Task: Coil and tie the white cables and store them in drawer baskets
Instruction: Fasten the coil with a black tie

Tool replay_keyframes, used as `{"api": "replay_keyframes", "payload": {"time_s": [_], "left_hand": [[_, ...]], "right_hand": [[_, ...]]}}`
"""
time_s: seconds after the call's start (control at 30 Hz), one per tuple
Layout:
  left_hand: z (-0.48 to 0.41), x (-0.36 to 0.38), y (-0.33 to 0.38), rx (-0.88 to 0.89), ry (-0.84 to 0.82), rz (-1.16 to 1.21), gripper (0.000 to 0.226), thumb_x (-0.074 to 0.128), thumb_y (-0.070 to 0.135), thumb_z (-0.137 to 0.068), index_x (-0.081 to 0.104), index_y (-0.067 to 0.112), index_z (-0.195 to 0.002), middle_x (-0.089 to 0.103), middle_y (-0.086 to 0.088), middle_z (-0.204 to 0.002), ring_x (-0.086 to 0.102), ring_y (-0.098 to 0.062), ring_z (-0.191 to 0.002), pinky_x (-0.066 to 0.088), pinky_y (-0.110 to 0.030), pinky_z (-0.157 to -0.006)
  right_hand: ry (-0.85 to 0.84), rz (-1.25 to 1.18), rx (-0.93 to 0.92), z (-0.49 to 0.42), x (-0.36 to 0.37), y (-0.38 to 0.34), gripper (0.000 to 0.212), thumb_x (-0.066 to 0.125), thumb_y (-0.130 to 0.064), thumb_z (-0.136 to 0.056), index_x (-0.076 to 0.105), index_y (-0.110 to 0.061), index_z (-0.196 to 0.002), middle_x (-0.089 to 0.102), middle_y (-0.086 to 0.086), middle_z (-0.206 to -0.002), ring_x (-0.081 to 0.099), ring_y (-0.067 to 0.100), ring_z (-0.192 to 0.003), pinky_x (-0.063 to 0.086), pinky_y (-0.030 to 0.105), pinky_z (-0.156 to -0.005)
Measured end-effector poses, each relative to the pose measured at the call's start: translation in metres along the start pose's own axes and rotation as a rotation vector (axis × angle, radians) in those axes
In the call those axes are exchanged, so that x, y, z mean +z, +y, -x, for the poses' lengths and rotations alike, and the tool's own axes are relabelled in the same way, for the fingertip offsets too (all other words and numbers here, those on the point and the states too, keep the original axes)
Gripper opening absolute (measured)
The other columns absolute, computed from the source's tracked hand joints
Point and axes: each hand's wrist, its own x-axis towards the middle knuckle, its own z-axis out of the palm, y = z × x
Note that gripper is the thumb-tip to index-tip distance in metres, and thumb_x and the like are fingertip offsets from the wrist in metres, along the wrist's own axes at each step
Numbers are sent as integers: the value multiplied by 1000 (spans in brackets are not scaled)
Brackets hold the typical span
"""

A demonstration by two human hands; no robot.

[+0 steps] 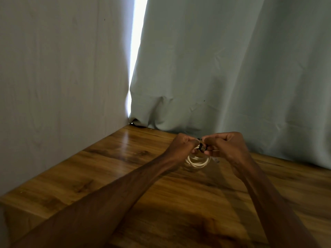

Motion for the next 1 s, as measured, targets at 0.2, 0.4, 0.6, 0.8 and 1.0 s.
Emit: {"api": "replay_keyframes", "payload": {"time_s": [0.2, 0.4, 0.6, 0.8, 1.0], "left_hand": [[1, -1, 2, 18, 1, -33, 34, 57, 18, -93, 74, 23, -64, 58, 2, -56, 49, -14, -57, 39, -39, -69], [3, -1, 4, 4, -5, -31, 31, 58, 21, -93, 76, 23, -67, 60, 3, -56, 52, -14, -58, 41, -40, -70], [6, 2, 9, 63, -38, -112, 36, 57, 11, -99, 72, 22, -67, 64, 10, -57, 58, -3, -55, 46, -25, -63], [7, 0, 10, 38, 18, -77, 40, 55, 11, -98, 74, 24, -65, 63, 11, -55, 55, -2, -54, 44, -30, -67], [10, 1, 12, 36, -2, -69, 37, 57, 12, -99, 73, 22, -67, 65, 11, -57, 59, -1, -56, 48, -30, -69]], "right_hand": [[5, -10, 1, 1, 0, -1, 8, 72, -3, -89, 80, -3, -90, 77, 19, -78, 74, 25, -67, 65, 36, -70], [4, -8, -7, 2, 1, -2, 7, 73, -3, -88, 81, -3, -88, 77, 17, -77, 74, 24, -67, 65, 35, -69], [9, 0, -12, 3, 3, -1, 9, 72, 0, -88, 80, -2, -86, 76, 17, -75, 73, 24, -65, 63, 29, -62], [21, -21, 6, 1, 0, -2, 9, 71, 0, -88, 80, -2, -86, 76, 20, -79, 72, 22, -63, 65, 35, -67], [6, 7, 17, 3, 2, -2, 10, 70, -1, -88, 80, -2, -87, 76, 19, -77, 73, 25, -64, 61, 51, -79]]}}
